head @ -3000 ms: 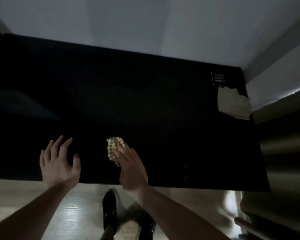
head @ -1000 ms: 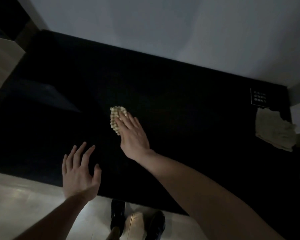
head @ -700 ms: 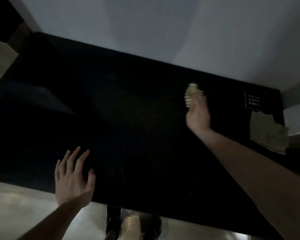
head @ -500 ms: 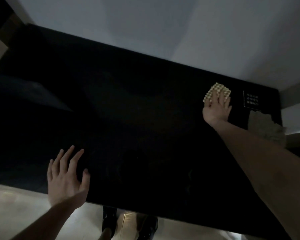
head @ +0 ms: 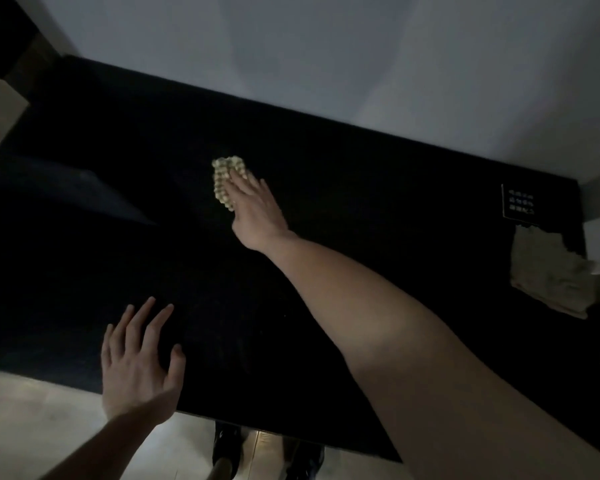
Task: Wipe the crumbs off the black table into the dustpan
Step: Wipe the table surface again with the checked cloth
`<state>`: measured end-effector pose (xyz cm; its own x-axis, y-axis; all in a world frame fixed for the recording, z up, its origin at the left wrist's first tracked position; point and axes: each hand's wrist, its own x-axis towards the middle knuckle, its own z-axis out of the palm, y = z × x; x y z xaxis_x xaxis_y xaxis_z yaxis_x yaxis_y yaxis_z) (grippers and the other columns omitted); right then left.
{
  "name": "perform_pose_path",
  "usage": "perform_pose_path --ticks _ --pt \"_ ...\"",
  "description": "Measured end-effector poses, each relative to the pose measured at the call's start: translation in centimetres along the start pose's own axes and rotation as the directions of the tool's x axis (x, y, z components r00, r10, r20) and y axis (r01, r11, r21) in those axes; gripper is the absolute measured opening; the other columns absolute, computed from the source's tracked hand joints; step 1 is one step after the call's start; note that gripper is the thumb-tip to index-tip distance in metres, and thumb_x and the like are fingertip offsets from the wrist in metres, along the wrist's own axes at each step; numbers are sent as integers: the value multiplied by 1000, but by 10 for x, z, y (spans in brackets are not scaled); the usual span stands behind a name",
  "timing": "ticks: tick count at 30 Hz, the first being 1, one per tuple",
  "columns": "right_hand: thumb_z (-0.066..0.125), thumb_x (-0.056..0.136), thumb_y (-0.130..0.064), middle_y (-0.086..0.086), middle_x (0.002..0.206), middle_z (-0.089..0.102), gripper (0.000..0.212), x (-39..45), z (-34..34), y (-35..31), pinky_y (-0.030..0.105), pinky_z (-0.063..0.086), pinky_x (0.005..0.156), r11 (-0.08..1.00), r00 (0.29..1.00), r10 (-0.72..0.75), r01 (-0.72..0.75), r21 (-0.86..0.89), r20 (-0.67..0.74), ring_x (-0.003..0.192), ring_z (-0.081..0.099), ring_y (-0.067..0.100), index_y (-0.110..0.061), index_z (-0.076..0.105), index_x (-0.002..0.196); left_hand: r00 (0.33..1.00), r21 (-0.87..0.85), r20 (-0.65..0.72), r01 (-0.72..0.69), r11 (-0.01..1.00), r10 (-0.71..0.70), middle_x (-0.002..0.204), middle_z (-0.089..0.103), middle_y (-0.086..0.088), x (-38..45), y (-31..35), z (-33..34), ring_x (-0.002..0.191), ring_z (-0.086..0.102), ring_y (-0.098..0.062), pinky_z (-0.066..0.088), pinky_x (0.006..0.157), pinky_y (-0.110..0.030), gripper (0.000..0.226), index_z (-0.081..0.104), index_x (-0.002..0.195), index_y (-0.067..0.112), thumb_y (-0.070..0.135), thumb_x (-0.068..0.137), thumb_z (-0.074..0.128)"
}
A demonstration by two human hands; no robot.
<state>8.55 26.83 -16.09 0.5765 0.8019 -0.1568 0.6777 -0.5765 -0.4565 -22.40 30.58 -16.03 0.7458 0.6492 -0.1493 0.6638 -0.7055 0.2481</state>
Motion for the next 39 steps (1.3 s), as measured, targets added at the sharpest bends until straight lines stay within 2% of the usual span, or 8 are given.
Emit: perform_pose_path --ticks 5,8,12,16,21,27,32,39 --pt "42 79 19 5 162 40 77 -35 -28 81 36 23 128 960 947 136 -54 274 -291 152 35 25 -7 50 151 1000 -2 8 6 1000 -6 162 31 2 -1 2 -2 156 14 -22 11 126 -51 69 41 150 27 45 83 41" --pt "38 76 14 11 165 35 80 -79 -74 182 38 19 129 913 811 405 -330 242 -422 155 30 29 -6 45 154 1000 -18 13 16 1000 -16 163 30 3 -1 4 -2 156 14 -20 11 126 -52 68 41 149 29 44 83 43" --pt "38 87 -18 16 170 21 74 -132 -124 294 43 13 129 670 616 709 -741 55 -343 157 15 40 -9 33 160 1000 -37 3 25 999 -25 163 30 3 -1 6 -4 156 15 -20 12 126 -50 69 42 149 29 45 82 41" --pt "32 106 -37 4 175 1 64 -127 -120 290 53 2 128 488 463 852 -871 51 -243 159 -2 36 -27 12 166 1000 -42 -10 24 999 -24 163 30 3 0 6 -1 155 16 -21 12 126 -50 70 42 149 30 45 81 42" --pt "33 104 -41 3 174 5 66 -49 -84 202 53 -2 128 708 691 680 -706 -22 -245 160 -4 31 -24 14 165 1000 -35 -25 15 999 -16 162 33 3 1 5 0 155 18 -22 12 126 -50 69 43 148 29 45 81 42" --pt "40 101 -34 -4 172 20 61 -35 -20 68 48 7 130 964 955 235 -252 -78 -183 159 12 23 -28 31 161 1000 -29 -16 21 999 -22 162 31 3 1 7 -2 155 15 -20 10 126 -48 70 41 149 31 46 81 41" --pt "40 104 -23 -4 171 25 56 -98 16 35 43 14 130 998 995 -61 59 -36 -74 158 19 20 -23 36 160 1000 -44 -24 3 999 -4 161 34 3 -2 4 -2 155 18 -21 13 125 -51 68 44 148 30 47 82 40" --pt "38 108 -21 -13 173 11 55 -214 32 42 33 -1 130 979 978 -186 176 100 97 160 -2 6 -28 28 162 1000 -35 -18 3 999 -4 161 32 5 -2 2 -1 154 17 -21 13 125 -50 69 42 149 32 47 81 42"
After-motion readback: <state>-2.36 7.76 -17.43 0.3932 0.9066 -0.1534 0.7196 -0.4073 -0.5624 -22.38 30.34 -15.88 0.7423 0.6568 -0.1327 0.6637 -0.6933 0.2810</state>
